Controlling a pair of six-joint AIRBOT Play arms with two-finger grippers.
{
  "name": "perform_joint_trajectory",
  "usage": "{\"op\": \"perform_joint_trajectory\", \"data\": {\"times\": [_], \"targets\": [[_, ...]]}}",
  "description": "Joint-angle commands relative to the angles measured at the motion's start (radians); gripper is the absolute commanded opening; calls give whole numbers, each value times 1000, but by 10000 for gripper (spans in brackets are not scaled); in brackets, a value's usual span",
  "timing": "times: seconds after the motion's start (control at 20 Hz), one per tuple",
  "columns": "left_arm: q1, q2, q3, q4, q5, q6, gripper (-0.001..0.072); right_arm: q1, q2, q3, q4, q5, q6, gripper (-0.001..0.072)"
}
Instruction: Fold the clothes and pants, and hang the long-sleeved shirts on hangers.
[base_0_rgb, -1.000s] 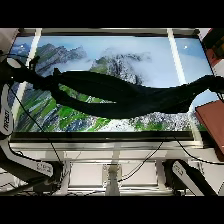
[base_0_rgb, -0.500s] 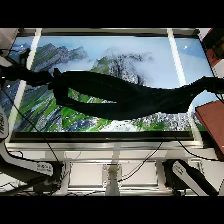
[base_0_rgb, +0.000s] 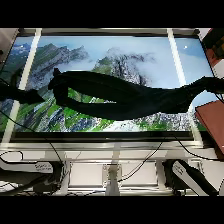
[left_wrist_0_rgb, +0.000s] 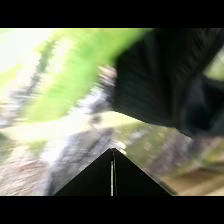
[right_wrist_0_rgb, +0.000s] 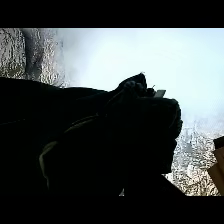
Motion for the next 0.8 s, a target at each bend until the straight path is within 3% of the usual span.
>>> {"op": "perform_joint_trajectory", "data": {"times": [0.0, 0.4, 0.5, 0.55, 0.6, 0.65, 0.75], "targets": [[-46, 8, -179, -101, 128, 135, 28, 0, 0, 0, -2, 0, -2, 39], [-187, 27, -234, -97, 498, 146, 28, 0, 0, 0, -1, 0, -2, 38], [-194, 22, -234, -93, 519, 171, 58, 0, 0, 0, -1, 0, -2, 38], [-198, 19, -234, -94, 506, 215, 290, 0, 0, 0, -1, 0, -2, 38], [-201, 18, -234, -95, 495, 251, 596, 0, 0, 0, 0, 0, -2, 39], [-204, 18, -234, -95, 495, 264, 653, 0, 0, 0, 0, 0, -2, 38], [-208, 18, -233, -95, 495, 320, 653, 0, 0, 0, 0, 0, -2, 39]]}}
